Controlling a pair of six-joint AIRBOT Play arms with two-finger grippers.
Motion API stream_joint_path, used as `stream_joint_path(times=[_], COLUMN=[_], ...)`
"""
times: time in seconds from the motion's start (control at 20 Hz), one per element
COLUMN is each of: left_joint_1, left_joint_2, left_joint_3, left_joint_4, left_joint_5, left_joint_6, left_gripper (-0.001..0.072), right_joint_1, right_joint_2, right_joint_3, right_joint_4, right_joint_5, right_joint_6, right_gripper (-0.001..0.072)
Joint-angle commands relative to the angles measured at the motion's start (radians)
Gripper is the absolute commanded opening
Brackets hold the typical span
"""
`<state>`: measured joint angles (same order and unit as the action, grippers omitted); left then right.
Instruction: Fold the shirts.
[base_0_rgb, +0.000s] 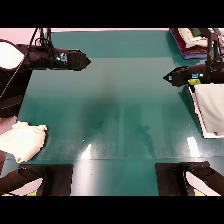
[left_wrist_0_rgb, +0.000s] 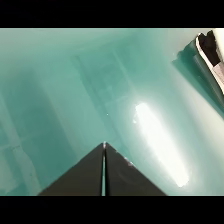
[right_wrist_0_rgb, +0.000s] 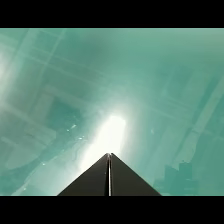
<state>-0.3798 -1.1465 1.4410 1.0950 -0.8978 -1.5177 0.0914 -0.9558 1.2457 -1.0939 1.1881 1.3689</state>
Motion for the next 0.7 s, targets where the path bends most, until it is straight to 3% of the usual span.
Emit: stream_joint_path(times=[0.0,0.5,0.6,0.65], left_joint_1=[0.0,0.0,0.005,0.026], left_joint_2=[0.0,0.0,0.003,0.018], left_joint_3=[0.0,0.0,0.002,0.012], left_joint_4=[0.0,-0.004,0.045,0.073], left_joint_5=[0.0,0.004,0.085,0.053], left_joint_6=[0.0,0.0,0.02,0.014], left_gripper=[0.0027,0.0027,0.0027,0.0027], right_joint_1=[-0.004,-0.004,-0.004,-0.004], right_joint_2=[0.0,0.0,0.0,0.0], right_joint_3=[0.001,0.001,0.001,0.001], right_joint_4=[0.001,0.001,0.001,0.001], right_joint_5=[-0.002,-0.003,-0.002,0.0], right_joint_6=[0.0,0.0,0.0,0.0], right_gripper=[0.0023,0.0024,0.0023,0.0023])
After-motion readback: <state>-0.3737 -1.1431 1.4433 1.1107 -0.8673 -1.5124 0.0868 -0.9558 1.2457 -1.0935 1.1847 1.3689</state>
